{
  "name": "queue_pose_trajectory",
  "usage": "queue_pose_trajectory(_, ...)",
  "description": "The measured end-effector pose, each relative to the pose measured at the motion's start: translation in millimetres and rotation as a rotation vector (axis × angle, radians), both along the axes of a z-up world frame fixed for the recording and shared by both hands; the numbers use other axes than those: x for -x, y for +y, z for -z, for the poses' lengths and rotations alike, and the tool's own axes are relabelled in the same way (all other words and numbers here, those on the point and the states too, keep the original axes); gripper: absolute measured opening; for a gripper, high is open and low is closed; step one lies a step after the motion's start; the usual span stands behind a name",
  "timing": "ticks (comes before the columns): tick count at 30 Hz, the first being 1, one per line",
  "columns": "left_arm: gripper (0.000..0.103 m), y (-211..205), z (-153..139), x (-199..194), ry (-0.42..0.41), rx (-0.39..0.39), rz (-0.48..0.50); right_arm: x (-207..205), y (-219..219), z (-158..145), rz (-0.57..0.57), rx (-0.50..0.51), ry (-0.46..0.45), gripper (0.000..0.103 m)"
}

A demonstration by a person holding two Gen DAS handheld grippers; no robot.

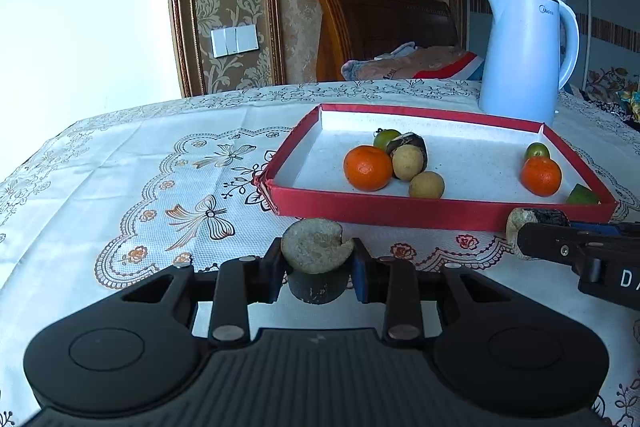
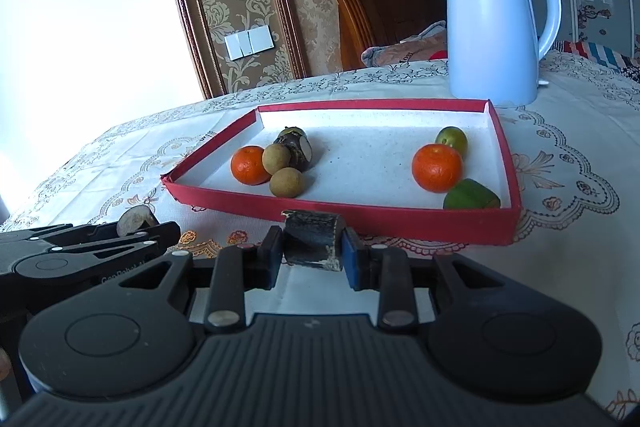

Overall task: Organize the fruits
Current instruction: 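Lift and carry both dark vegetable pieces over the red tray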

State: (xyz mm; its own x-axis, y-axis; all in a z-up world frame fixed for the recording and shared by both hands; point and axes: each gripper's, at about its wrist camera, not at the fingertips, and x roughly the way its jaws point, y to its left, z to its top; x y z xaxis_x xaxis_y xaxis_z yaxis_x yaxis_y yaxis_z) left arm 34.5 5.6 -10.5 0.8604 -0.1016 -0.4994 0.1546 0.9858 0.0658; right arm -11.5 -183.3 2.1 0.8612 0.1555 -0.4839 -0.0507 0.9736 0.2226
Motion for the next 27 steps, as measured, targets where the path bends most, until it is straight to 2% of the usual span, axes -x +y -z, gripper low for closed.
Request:
queue_pose_trajectory(5, 0.033, -6, -6, 3, -0.021, 0.007, 0.028, 3, 0, -7, -0.009, 0.021, -0.026, 0.03)
queue_pose_trajectory(13, 0.033, -20, -13, 0, -0.008, 0.022, 0.055, -1, -14, -13, 0.017, 0.049, -0.047, 0.03)
queue_pose_trajectory(20, 0.033, -42, -27, -17, -0.017, 0.032, 0.081, -15, -28, -24, 0.057, 0.105, -0.079, 0.03)
queue_pose_trajectory(27, 0.033, -68, -33, -41, -0.024, 0.036, 0.092, -39, -44, -26, 0.098, 0.129, -0.07, 0.03)
